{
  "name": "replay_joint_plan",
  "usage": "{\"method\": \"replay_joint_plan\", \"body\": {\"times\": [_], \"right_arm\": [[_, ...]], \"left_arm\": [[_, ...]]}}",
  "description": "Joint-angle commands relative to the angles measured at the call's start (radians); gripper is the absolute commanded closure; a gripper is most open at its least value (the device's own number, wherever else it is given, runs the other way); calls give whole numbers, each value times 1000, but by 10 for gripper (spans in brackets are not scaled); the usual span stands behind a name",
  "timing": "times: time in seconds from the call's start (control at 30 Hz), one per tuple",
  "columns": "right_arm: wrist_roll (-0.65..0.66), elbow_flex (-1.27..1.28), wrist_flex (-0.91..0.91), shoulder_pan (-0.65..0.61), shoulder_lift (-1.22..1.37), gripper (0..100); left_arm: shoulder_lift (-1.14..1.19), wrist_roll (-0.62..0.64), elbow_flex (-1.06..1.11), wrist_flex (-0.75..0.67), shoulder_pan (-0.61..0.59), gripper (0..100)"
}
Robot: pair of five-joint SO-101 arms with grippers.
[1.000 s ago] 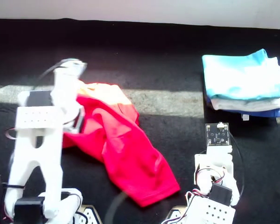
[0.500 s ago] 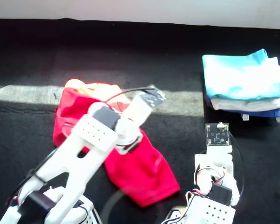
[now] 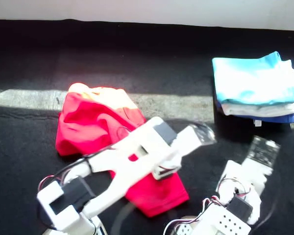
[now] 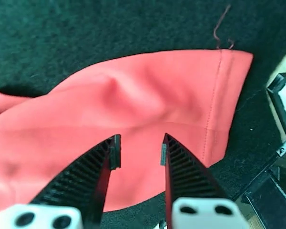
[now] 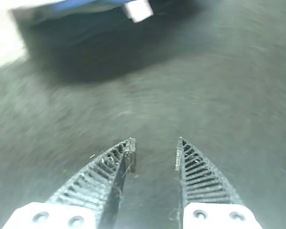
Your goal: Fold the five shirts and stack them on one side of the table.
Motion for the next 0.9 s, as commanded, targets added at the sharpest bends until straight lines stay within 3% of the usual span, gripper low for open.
{"method": "replay_joint_plan", "body": {"times": [0.0, 0.2, 0.5, 0.6, 0.87], "right_arm": [[-52, 97, -22, 62, -10, 853], [-55, 93, -21, 61, -10, 853], [-54, 94, -21, 59, -10, 853], [-54, 94, -21, 59, -10, 853], [-54, 94, -21, 59, -10, 853]], "left_arm": [[18, -5, -56, 6, 51, 847], [101, -5, -81, 5, 102, 846], [237, -11, -88, -8, 74, 879], [236, -11, -90, 25, -4, 998], [234, -9, -297, 199, -423, 990]]}}
